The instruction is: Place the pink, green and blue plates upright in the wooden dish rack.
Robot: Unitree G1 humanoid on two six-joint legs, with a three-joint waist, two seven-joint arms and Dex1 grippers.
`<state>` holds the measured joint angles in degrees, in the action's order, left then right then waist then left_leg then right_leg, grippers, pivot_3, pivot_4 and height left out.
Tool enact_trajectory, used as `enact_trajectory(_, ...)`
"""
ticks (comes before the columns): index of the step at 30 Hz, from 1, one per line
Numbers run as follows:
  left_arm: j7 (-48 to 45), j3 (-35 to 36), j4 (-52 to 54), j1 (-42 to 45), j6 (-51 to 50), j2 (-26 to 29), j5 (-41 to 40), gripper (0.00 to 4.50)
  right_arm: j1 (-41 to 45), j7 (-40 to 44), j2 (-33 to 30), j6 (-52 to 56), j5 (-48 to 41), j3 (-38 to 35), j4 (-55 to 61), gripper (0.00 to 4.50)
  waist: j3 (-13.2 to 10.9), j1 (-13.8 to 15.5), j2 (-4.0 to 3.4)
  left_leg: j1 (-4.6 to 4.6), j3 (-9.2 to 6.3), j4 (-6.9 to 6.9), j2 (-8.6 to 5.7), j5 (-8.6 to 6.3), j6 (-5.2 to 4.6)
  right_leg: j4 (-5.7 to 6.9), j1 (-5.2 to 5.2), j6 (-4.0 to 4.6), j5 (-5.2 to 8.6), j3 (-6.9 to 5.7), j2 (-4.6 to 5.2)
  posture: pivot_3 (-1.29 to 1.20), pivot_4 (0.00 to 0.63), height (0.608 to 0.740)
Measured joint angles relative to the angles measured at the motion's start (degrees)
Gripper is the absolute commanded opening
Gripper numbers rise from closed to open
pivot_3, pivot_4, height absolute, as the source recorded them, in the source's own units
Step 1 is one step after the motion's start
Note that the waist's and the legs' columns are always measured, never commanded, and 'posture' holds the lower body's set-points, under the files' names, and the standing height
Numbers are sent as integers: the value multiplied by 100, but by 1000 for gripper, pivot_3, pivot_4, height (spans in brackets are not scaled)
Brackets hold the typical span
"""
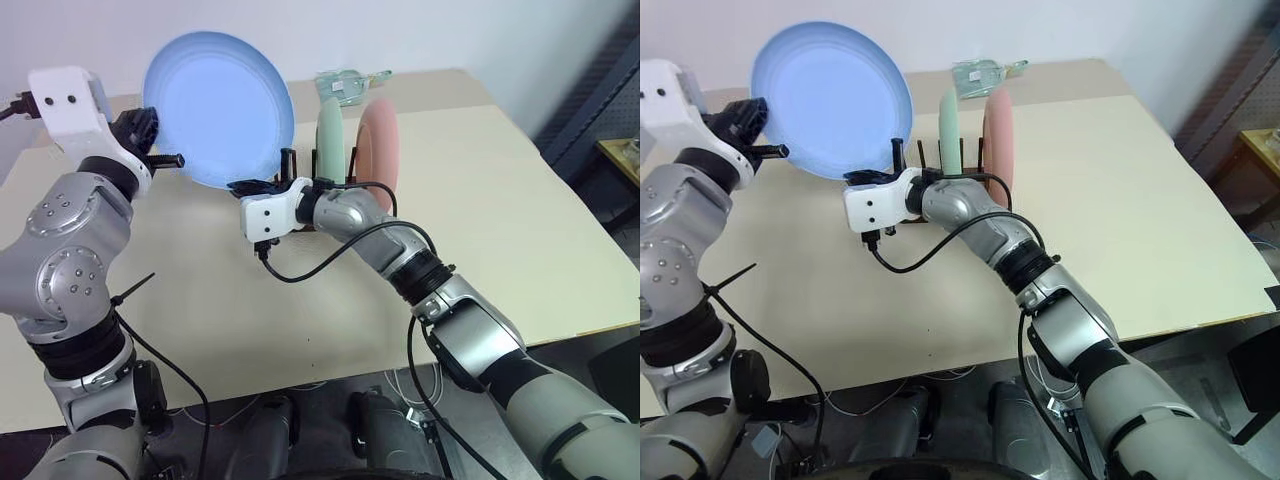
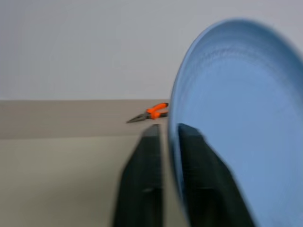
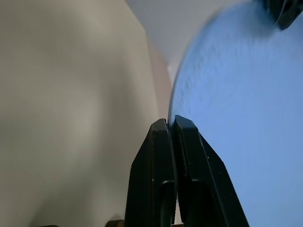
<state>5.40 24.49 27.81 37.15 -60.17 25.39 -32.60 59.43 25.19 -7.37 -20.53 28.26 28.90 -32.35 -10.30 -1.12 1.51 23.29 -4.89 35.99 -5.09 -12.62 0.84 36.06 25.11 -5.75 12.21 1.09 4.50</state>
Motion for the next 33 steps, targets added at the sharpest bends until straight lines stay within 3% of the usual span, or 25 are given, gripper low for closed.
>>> enact_trajectory(1, 13, 17, -8, 3, 64, -60, -4, 2378, -7, -4, -7, -2, 4, 0, 10, 0, 0, -1, 0, 0, 0, 0, 0, 0, 0, 0, 0, 0, 0, 0, 0, 0, 150, 740)
enact_trajectory(5, 311, 691, -270, 452, 941, -247, 48, 2378, -196, 0, -24, -181, -39, 1, 256, 0, -3, -18, 4, 1, -1, -4, 2, 2, 5, 0, 6, 2, -1, -1, -3, 0, 150, 740)
enact_trajectory(7, 400, 1111, -362, 555, 1490, 1, 216, 2378, -327, 17, -27, -270, -86, -1, 369, 0, -3, -59, 4, 0, 2, -9, 2, 2, 8, 0, 9, 2, -1, 2, -3, 0, 150, 740)
enact_trajectory(9, 420, 1487, -580, 434, 1902, 255, 400, 2378, -452, 67, -35, -313, -217, -15, 500, 0, -3, -86, 4, 0, 1, -10, 2, 3, 9, 1, 9, 2, -1, 2, -3, 0, 150, 740)
enact_trajectory(11, 228, 1580, -775, -274, 2249, 612, 723, 2378, -600, 149, 23, -315, -511, -118, 683, 0, -1, -132, 0, -2, 3, -14, 1, 3, 8, 2, 9, 2, -1, 7, -3, 0, 150, 740)
enact_trajectory(16, -791, 895, -1192, -2472, 3053, 633, 1392, 2378, -1081, 822, 463, 315, -2239, -676, 1621, 0, 0, -121, 3, -1, -4, -12, 3, -21, -34, 0, 4, 4, -1, 8, -2, 0, 150, 740)
enact_trajectory(21, -1542, -169, -1047, -3624, 3643, 96, 1590, 2378, -1483, 1248, 877, 1858, -4099, -1121, 2912, 0, -1, -49, 2, 1, -9, -6, 5, -26, -37, -2, 2, 8, -2, 4, 9, 0, 150, 740)
enact_trajectory(28, -2085, -1070, -832, -4044, 4270, -442, 1681, 2378, -1735, 622, 1452, 3863, -5766, -1828, 3496, 0, -3, 14, -6, 1, -3, -11, 9, -26, -37, -1, 10, 16, -4, 4, 11, 0, 150, 740)
enact_trajectory(33, -2268, -1297, -782, -4142, 4359, -480, 1714, 2378, -1731, 78, 1459, 4405, -6214, -2302, 3420, 0, -4, 18, -10, 1, 1, -11, 8, -25, -38, -3, 10, 16, -4, 4, 11, 0, 150, 740)
